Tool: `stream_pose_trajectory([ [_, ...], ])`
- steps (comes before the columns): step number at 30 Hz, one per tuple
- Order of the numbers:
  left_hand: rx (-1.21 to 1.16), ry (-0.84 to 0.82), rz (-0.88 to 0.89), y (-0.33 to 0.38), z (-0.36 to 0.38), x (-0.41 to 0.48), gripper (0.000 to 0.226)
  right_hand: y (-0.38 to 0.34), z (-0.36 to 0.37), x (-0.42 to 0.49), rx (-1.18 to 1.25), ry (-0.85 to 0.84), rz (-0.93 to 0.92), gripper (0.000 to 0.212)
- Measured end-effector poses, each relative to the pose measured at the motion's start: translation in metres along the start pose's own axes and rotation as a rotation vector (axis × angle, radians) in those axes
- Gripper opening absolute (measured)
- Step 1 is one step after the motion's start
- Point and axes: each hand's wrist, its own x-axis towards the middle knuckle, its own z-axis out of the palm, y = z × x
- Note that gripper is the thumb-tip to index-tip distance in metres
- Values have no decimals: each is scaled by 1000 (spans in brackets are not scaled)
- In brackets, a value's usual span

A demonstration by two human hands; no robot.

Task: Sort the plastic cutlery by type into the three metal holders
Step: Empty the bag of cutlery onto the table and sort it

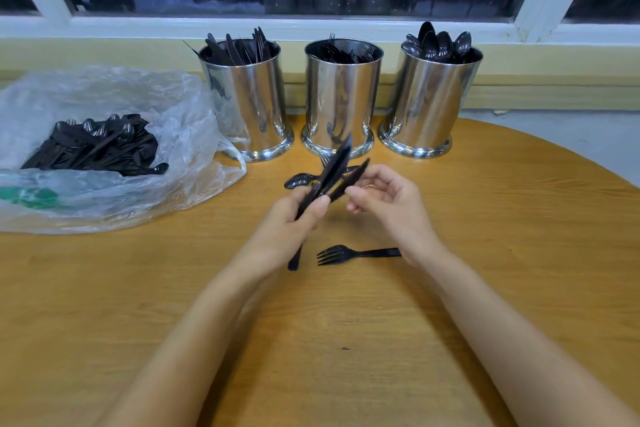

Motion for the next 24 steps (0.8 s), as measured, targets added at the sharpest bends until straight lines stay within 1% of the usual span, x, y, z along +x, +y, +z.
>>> stream_pose_trajectory([
  [1, 43, 92, -12, -3, -3, 2, 33, 2, -3, 0, -80, -20, -10, 19],
  [2, 68, 192, -36, -6, -8, 4, 31, 6, -6, 0, -198, -32, -21, 21],
  [4, 200, 338, -97, -14, -16, 6, 26, 17, -14, 1, -498, -8, -48, 24],
  [5, 309, 363, -118, -17, -19, 6, 28, 22, -18, 2, -631, 27, -62, 25],
  [7, 492, 354, -149, -20, -16, 5, 36, 30, -24, 3, -817, 74, -71, 32],
  [9, 633, 316, -173, -18, -8, 6, 43, 38, -28, 4, -931, 52, -50, 42],
  [11, 717, 285, -159, -16, -1, 9, 40, 42, -30, 5, -991, 19, -9, 45],
  [14, 690, 294, -163, -16, -1, 12, 24, 44, -31, 5, -1018, 11, -9, 44],
  [18, 723, 236, -210, -13, -3, 11, 13, 39, -29, 5, -1040, 9, -27, 39],
  [21, 750, 192, -240, -15, -6, 13, 10, 38, -27, 5, -1014, 61, -36, 34],
  [24, 831, 152, -260, -14, -6, 14, 14, 37, -26, 5, -972, 114, -26, 32],
])
